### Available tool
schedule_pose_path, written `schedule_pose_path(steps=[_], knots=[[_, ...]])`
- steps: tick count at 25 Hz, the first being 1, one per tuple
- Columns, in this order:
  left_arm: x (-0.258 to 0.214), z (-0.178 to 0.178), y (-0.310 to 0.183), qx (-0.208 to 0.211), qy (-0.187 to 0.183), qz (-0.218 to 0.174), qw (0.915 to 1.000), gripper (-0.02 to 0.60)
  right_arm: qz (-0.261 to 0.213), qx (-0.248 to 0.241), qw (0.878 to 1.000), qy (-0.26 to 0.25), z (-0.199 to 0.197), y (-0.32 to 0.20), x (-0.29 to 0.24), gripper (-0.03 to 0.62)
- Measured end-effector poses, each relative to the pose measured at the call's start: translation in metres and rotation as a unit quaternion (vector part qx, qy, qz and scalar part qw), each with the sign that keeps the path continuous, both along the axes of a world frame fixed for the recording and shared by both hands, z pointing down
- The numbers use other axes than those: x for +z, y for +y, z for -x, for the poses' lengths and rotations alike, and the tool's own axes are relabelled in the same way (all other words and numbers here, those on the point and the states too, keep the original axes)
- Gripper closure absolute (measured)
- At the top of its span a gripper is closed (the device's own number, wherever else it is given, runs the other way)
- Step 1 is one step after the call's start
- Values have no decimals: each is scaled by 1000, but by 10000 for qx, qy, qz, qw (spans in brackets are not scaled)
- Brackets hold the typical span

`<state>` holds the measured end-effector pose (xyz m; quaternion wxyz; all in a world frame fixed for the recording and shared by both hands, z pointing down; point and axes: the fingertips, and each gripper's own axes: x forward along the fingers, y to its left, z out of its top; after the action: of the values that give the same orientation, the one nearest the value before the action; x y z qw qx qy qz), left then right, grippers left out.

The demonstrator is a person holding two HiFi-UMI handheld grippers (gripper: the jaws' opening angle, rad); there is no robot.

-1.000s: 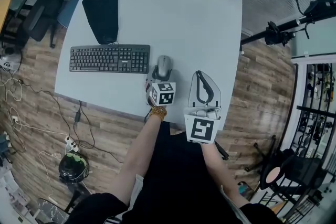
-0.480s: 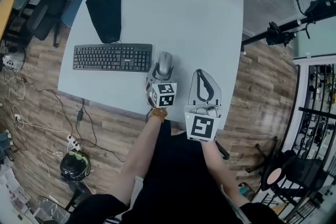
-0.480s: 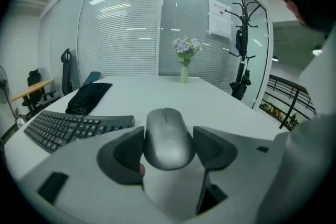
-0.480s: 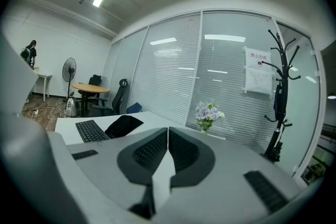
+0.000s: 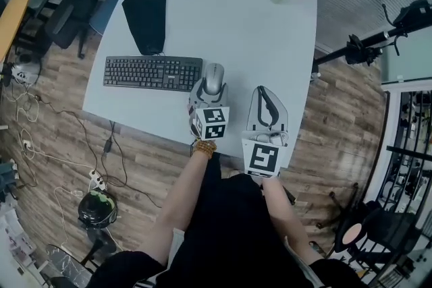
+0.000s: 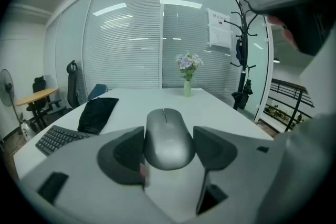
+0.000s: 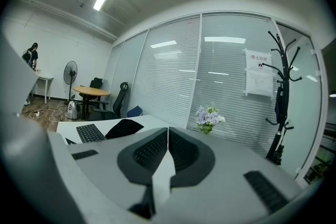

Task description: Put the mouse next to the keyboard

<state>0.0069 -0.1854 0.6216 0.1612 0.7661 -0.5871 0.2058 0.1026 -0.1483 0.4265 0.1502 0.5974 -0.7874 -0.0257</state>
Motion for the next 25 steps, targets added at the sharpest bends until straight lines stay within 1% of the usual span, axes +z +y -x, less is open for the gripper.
schedule_pose_path(steps=[12,20,25], knots=[[-64,19,10,-267,15,-568,9980,284,-125,-231,9997,-21,5,5,-17,592],[-97,22,25,-402,82,-924,9949,284,-49,-244,9996,94,0,18,-19,592],[-119,28,32,-450,133,-1156,9922,284,-100,-261,9995,127,2,25,-22,592]])
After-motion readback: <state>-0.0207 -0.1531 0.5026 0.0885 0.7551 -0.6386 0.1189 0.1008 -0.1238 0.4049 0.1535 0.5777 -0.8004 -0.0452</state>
